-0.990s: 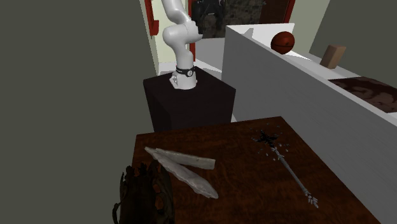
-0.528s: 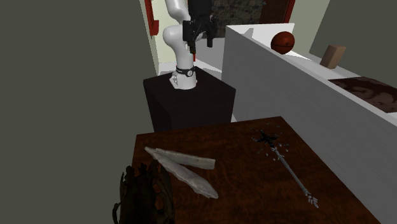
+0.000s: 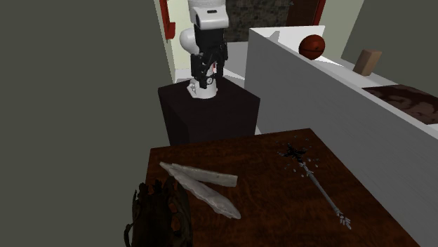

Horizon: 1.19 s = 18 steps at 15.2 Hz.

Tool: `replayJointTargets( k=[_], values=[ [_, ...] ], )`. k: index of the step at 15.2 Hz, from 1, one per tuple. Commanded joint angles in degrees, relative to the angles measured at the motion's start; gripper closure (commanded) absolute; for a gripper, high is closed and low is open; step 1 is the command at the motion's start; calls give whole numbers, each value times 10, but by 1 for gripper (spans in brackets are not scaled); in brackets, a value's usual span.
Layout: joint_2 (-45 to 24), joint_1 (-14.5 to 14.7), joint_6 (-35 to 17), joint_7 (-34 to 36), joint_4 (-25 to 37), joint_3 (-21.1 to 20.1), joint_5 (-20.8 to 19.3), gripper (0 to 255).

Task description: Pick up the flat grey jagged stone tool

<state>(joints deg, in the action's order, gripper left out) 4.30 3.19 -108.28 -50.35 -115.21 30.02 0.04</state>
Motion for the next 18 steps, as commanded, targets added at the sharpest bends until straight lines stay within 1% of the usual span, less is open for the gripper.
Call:
replayJointTargets(
  k=[1, 5, 8, 11, 14, 18],
  values=[
    [-59, -4, 4, -54, 43, 12, 26, 0],
    [-175, -31, 19, -148, 133, 18, 76, 0],
    [-261, -62, 38, -207, 213, 8, 107, 0],
    [-347, -97, 65, -253, 305, -8, 129, 0],
    [-436, -134, 99, -289, 415, -27, 143, 0],
    [-568, -188, 166, -318, 603, -52, 152, 0]
  ],
)
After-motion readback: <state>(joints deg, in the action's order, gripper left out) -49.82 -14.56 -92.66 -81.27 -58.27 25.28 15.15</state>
